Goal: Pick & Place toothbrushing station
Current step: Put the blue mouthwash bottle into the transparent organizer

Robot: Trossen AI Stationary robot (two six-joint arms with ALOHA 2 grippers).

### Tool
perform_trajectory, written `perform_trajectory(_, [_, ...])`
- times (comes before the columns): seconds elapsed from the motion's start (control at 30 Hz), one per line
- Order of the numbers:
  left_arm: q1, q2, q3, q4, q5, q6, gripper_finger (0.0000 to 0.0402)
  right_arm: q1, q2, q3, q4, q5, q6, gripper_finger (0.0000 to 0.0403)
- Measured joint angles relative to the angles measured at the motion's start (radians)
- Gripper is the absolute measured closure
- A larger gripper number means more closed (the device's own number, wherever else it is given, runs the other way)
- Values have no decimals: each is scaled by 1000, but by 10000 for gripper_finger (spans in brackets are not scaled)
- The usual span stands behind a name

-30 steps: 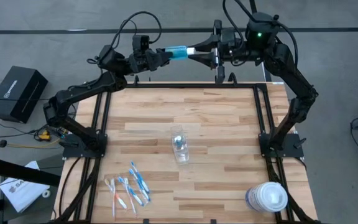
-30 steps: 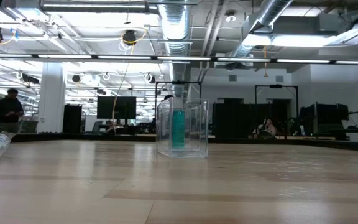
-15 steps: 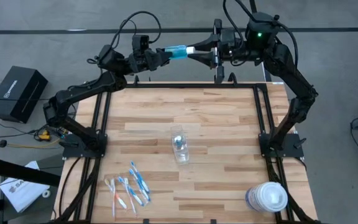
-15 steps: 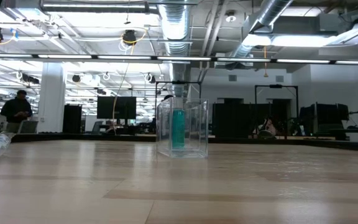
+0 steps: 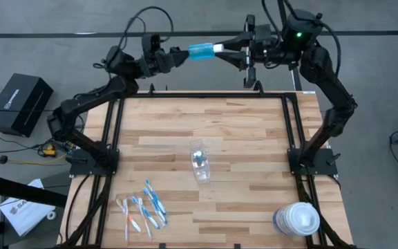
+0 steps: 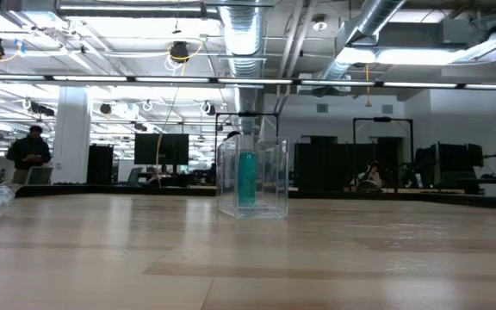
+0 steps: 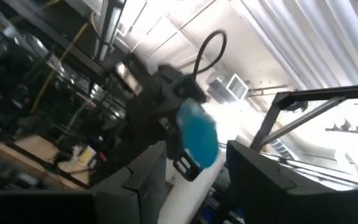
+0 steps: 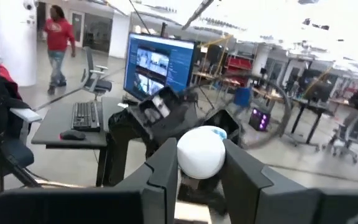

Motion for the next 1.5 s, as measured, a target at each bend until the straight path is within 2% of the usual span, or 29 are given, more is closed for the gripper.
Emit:
perform_trajectory(0.27, [188, -35, 0, -16, 185, 123, 258, 5, -30, 0, -277, 7, 7, 319])
perform_trajectory(0.47, [311, -47, 0, -40, 308, 154, 270, 80, -20, -2, -525, 40, 66, 319])
perform_trajectory(0.63, [367, -51, 0, -112, 383, 227, 270, 148, 12, -1, -610, 48, 171, 319])
perform_trajectory(0.8, [375, -53, 0, -138, 396, 285, 270, 209, 85, -2, -694, 97, 216, 319])
perform_trajectory(1.07, [373, -53, 0, -139, 426, 287, 270, 267, 213, -2, -776, 105, 255, 319])
perform_trajectory(1.17, [373, -53, 0, -139, 449, 285, 270, 284, 248, -2, -770, 127, 265, 319])
perform_trajectory(1.3, [373, -53, 0, -139, 471, 281, 270, 297, 271, -11, -766, 206, 272, 319])
perform_trajectory(1.5, [373, -54, 0, -139, 491, 281, 270, 311, 271, -100, -670, 238, 313, 319])
